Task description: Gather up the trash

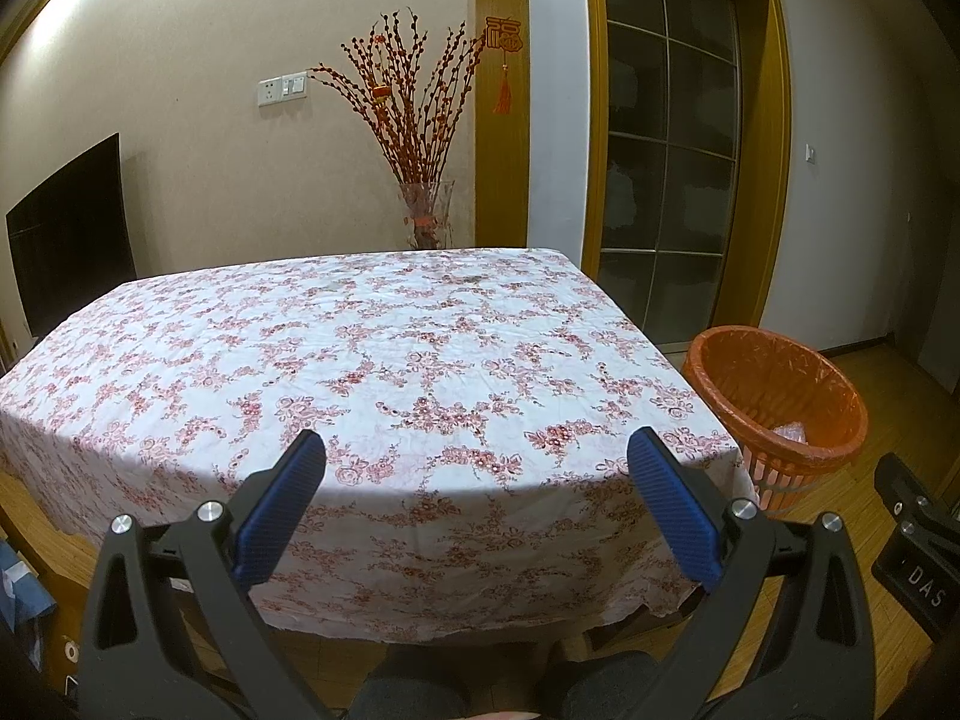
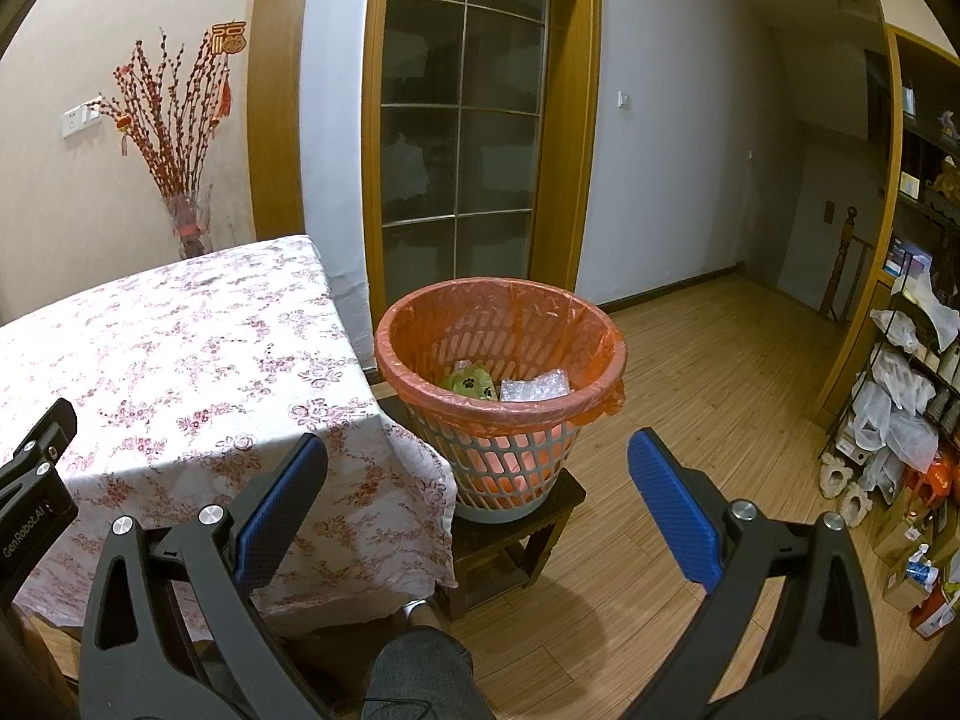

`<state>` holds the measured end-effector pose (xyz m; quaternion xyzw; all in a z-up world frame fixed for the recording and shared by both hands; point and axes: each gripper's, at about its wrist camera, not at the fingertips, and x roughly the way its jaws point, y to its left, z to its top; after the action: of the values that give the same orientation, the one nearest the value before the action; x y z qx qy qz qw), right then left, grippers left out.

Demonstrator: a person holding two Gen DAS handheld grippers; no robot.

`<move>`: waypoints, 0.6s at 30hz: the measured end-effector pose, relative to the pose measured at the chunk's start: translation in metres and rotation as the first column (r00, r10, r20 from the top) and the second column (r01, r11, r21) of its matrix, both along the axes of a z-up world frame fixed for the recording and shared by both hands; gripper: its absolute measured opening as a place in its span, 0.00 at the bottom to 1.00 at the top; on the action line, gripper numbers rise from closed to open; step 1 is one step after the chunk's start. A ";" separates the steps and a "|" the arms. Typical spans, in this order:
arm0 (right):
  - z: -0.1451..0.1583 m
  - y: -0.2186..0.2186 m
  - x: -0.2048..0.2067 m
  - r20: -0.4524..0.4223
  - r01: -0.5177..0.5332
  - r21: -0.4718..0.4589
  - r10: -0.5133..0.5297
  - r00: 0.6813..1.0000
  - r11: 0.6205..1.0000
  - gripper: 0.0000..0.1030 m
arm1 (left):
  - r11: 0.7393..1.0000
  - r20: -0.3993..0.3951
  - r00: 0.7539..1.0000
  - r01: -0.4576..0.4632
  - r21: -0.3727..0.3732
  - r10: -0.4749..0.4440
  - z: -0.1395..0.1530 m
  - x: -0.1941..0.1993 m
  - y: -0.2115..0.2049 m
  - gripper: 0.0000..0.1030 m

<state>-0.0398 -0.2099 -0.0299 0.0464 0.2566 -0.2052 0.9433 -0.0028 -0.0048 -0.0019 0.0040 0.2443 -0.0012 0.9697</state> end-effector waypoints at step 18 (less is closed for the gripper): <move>0.000 -0.001 0.000 -0.001 -0.001 0.001 0.001 1.000 1.000 0.96 | 1.000 -0.010 1.000 0.001 -0.002 -0.001 0.000 0.000 -0.002 0.96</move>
<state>-0.0397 -0.2114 -0.0296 0.0467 0.2573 -0.2047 0.9432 -0.0032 -0.0063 -0.0024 0.0029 0.2491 -0.0017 0.9685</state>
